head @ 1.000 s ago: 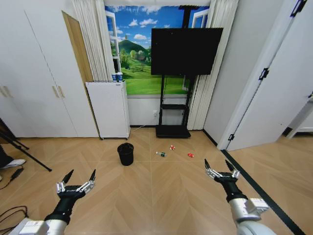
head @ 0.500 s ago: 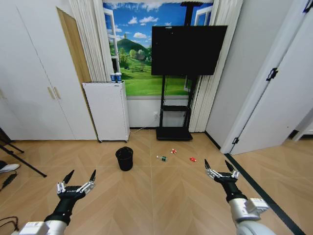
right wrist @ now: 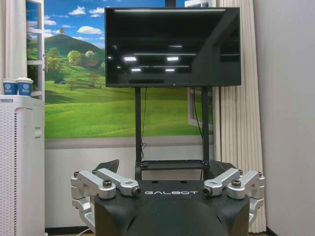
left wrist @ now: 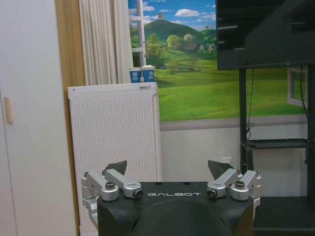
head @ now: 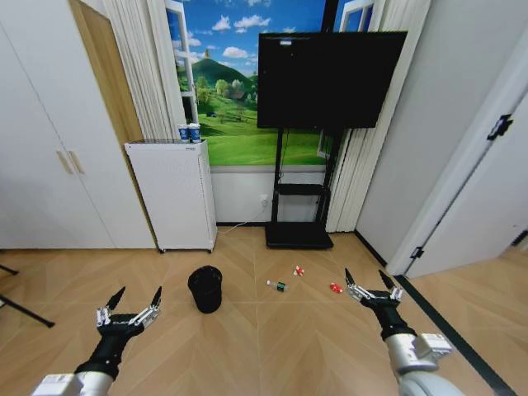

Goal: Pick up the trash bin and place the garbage on the floor into it.

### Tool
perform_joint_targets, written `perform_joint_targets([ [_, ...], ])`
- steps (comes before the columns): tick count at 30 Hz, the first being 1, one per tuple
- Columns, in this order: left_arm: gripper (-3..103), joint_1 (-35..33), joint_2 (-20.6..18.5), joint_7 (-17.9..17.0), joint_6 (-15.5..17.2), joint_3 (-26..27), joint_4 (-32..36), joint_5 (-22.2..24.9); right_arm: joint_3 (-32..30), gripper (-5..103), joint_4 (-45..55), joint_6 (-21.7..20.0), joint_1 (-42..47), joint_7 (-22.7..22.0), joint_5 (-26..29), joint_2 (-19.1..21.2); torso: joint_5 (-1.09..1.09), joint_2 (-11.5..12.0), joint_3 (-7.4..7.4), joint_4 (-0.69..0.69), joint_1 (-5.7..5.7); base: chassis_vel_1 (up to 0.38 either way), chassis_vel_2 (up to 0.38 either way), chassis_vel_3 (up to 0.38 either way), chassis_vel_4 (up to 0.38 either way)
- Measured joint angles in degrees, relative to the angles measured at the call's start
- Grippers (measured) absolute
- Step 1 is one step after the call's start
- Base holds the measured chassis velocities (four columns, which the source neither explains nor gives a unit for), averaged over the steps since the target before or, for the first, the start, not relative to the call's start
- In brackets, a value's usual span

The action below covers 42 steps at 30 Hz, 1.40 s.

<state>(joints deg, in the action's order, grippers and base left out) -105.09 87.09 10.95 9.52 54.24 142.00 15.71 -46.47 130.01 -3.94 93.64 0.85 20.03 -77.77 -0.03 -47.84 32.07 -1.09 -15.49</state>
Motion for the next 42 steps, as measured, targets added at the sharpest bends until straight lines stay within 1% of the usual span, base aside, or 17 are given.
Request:
perform_joint_targets([
  [1,93,0.0,0.0,0.0,0.0,0.0,0.0,0.0,0.0,100,0.0,0.0,0.0,0.0,0.0,0.0,0.10,0.0,0.01,0.04,-0.02,-0.362,0.381,0.329,-0.359],
  [2,93,0.1,0.0,0.0,0.0,0.0,-0.1,0.0,0.0,100,0.0,0.0,0.0,0.0,0.0,0.0,-0.01,0.0,0.01,0.01,-0.02,-0.326,0.343,0.354,-0.361],
  [4,93,0.1,0.0,0.0,0.0,0.1,-0.1,0.0,0.0,100,0.0,0.0,0.0,0.0,0.0,0.0,-0.04,0.0,-0.01,0.02,0.00,-0.350,0.343,0.354,-0.360],
  [6,93,0.1,0.0,0.0,0.0,0.1,-0.1,0.0,0.0,100,0.0,0.0,0.0,0.0,0.0,0.0,0.10,0.0,0.01,0.03,0.00,-0.349,0.364,0.345,-0.368],
  [9,93,0.1,0.0,0.1,0.0,0.1,-0.1,0.1,0.0,100,-0.1,0.0,0.0,0.0,-0.1,0.0,-0.04,0.0,-0.01,0.01,0.00,-0.358,0.348,0.343,-0.323],
  [11,93,0.1,0.0,0.1,0.0,0.1,-0.1,0.1,0.0,100,-0.1,0.0,0.0,0.0,-0.2,0.0,-0.02,0.0,0.00,0.01,0.03,-0.366,0.320,0.372,-0.355],
  [12,93,0.1,0.0,0.1,-0.1,0.1,-0.1,0.1,0.0,100,-0.1,0.1,0.0,0.0,-0.2,0.0,0.11,0.0,0.01,0.03,0.00,-0.318,0.329,0.345,-0.341],
  [14,93,0.1,0.0,0.1,-0.1,0.1,-0.1,0.1,0.0,100,-0.2,0.3,0.0,0.0,-0.2,0.0,0.07,0.0,0.02,0.03,-0.01,-0.318,0.329,0.348,-0.341],
  [15,93,0.1,0.0,0.1,-0.1,0.2,-0.2,0.1,0.1,100,-0.2,0.8,0.0,0.1,-0.2,0.0,-0.05,0.0,-0.01,0.01,0.00,-0.372,0.356,0.379,-0.331],
  [16,93,0.1,0.1,0.1,-0.1,0.2,-0.2,0.1,0.1,100,-0.3,1.3,-0.1,0.3,-0.2,0.0,0.10,0.0,0.00,0.03,0.02,-0.347,0.373,0.314,-0.348],
  [18,92,0.1,0.1,0.1,-0.1,0.2,-0.2,0.1,0.1,100,-0.4,1.5,-0.1,0.3,-0.3,0.0,0.08,0.0,0.02,0.03,-0.03,-0.347,0.348,0.314,-0.348],
  [19,93,0.1,0.1,0.1,-0.1,0.2,-0.2,0.1,0.1,100,-0.5,1.7,-0.1,0.3,-0.3,0.0,-0.02,0.0,0.02,0.03,-0.02,-0.297,0.272,0.349,-0.284],
  [22,97,0.1,0.1,0.1,-0.1,0.3,-0.2,0.2,0.1,100,-0.6,2.0,-0.2,0.3,-0.2,0.0,0.04,0.0,0.03,0.02,-0.06,-0.253,0.265,0.301,-0.280],
  [23,91,0.1,0.1,0.0,-0.1,0.5,-0.2,0.3,0.1,100,-0.7,2.1,-0.3,0.3,-0.2,0.1,0.07,0.0,0.03,0.05,-0.06,-0.159,0.159,0.088,-0.075],
  [26,93,0.1,0.1,-0.1,-0.1,0.8,-0.3,0.5,0.2,100,-0.7,2.1,-0.3,0.3,-0.2,0.1,-0.01,0.0,0.02,0.01,-0.04,-0.104,0.125,0.060,-0.038],
  [35,93,0.0,0.2,-0.2,-0.1,0.9,-0.3,0.6,0.0,100,-1.0,3.7,-0.5,0.1,0.2,0.1,0.04,0.0,-0.02,0.03,0.06,0.023,-0.011,-0.049,0.028],
  [42,94,-0.1,0.4,-0.2,-0.1,0.8,-0.2,0.5,-0.1,100,-0.6,2.9,-0.2,1.6,0.7,0.0,0.03,0.0,0.00,0.02,0.01,0.006,-0.007,-0.006,0.008],
])
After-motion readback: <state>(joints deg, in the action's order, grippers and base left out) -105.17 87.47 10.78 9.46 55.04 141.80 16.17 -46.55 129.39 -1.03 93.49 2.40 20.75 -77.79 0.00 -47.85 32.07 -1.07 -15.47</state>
